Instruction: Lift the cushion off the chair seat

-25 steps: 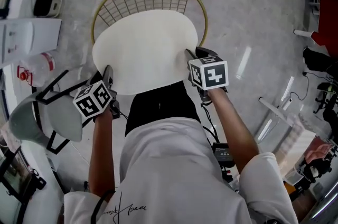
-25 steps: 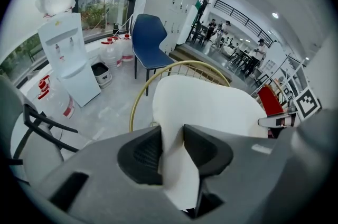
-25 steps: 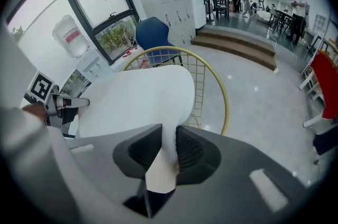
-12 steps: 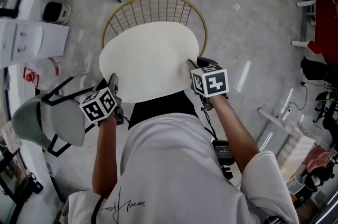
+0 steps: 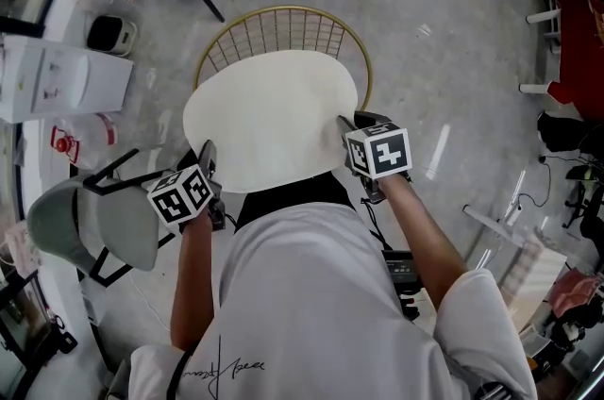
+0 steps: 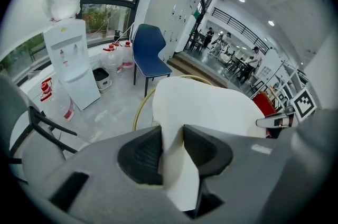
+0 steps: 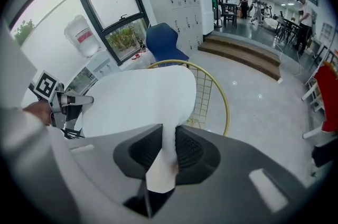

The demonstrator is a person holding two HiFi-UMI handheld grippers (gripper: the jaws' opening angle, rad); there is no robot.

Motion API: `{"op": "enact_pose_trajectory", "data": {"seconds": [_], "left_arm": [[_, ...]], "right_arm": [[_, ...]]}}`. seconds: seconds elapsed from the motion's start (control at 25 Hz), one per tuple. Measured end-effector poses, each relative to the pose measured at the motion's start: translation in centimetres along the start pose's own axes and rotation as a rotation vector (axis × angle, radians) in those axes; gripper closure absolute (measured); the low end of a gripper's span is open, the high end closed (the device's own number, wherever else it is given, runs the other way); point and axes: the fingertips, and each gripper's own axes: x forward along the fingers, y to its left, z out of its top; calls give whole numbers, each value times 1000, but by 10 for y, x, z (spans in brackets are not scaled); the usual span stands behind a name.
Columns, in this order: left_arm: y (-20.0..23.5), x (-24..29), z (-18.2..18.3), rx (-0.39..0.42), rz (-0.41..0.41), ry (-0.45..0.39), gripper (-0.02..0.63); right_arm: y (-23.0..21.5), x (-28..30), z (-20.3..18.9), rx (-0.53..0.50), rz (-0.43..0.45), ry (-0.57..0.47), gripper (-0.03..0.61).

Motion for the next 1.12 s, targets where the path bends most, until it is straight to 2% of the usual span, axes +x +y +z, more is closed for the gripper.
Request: {"op": "enact_pose_trajectory", "data": {"seconds": [0.56,1.12], "left_arm": [[-4,-20,7,-6,-25,-44,495],[-22,-16,1,9,-49,-35,502]], "right_arm": [[9,-18,5,-11,13,-39,511],[-3,-28,-11,21,12,-38,518]]}}
